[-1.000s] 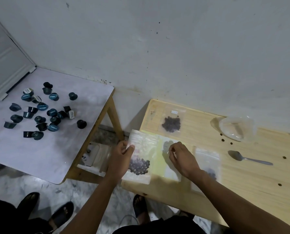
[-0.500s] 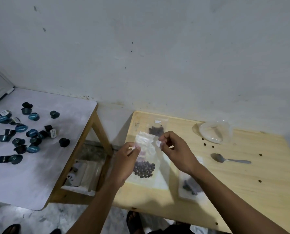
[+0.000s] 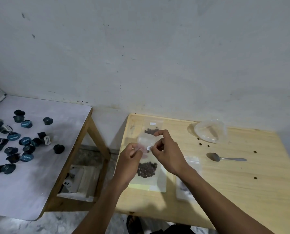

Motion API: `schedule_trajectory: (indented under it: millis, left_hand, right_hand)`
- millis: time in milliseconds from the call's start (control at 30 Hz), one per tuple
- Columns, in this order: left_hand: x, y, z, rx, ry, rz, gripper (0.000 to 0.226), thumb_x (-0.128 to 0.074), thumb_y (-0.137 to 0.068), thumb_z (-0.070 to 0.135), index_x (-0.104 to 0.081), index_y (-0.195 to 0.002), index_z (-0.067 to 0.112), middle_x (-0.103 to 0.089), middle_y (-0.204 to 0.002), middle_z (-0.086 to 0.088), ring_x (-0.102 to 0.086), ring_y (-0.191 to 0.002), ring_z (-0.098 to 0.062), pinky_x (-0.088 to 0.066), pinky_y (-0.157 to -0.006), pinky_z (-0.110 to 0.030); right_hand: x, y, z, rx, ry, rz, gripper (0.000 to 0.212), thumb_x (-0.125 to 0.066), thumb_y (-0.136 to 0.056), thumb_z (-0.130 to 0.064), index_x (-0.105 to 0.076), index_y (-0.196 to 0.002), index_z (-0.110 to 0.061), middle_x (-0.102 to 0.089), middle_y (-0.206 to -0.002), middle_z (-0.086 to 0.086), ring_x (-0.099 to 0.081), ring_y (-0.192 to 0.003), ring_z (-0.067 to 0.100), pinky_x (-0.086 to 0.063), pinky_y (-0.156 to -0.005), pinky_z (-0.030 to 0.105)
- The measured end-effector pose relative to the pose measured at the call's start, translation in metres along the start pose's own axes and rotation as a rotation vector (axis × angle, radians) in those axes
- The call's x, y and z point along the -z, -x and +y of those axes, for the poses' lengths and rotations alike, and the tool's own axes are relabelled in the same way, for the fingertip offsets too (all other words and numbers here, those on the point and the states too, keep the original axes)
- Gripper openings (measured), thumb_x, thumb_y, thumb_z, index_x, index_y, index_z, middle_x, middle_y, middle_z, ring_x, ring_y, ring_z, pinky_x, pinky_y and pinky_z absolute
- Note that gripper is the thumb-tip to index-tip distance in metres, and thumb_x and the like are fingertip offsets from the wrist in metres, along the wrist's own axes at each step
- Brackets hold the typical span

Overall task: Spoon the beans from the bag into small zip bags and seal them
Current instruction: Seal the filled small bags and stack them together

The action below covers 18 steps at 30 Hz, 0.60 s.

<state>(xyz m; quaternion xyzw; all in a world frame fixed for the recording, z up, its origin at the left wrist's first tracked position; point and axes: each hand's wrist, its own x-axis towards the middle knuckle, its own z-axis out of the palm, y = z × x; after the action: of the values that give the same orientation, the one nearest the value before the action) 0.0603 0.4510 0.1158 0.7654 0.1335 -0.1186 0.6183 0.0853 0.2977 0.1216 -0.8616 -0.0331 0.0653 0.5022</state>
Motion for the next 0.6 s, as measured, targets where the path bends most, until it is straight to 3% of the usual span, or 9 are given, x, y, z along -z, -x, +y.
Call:
schedule_trajectory:
  millis: [333,467,600]
  left_hand:
    - [0.0004,0.004,0.0049,-0.005,-0.023,-0.01,0.021,-0.049,-0.098,0.017,-0.067,-0.098,0.027,-0.073,-0.092,0.011,-0.066,-0.077,0.008,-0.047,-0.071,-0.026]
    - [-0.0004,0.0048,0.0047,0.019,-0.014,-0.046,0.022,-0.05,-0.097,0.021,-0.07,-0.1,0.029,-0.075,-0.09,0.01,-0.068,-0.083,0.001,-0.051,-0.084,-0.036]
    - [-0.0028,0.0054,0.0053,-0.006,0.021,-0.075,0.016,-0.058,-0.096,0.029,-0.072,-0.1,0.025,-0.075,-0.093,0.01,-0.07,-0.087,-0.002,-0.05,-0.085,-0.033]
  right_hand:
    - [-0.0015,0.0018,-0.0015,0.003,0.053,-0.031,0.039,-0.064,-0.089,-0.019,-0.037,-0.116,-0.028,-0.063,-0.077,0.002,-0.057,-0.064,0.007,-0.045,-0.06,0.019]
    - [-0.002,0.0034,-0.0033,-0.009,0.073,-0.027,0.041,-0.065,-0.089,-0.02,-0.035,-0.115,-0.029,-0.065,-0.076,0.003,-0.059,-0.063,0.01,-0.047,-0.059,0.022]
    - [-0.0005,0.0068,-0.0059,-0.001,0.089,-0.032,0.042,-0.064,-0.089,-0.018,-0.033,-0.114,-0.031,-0.065,-0.074,0.005,-0.061,-0.065,0.015,-0.05,-0.063,0.032]
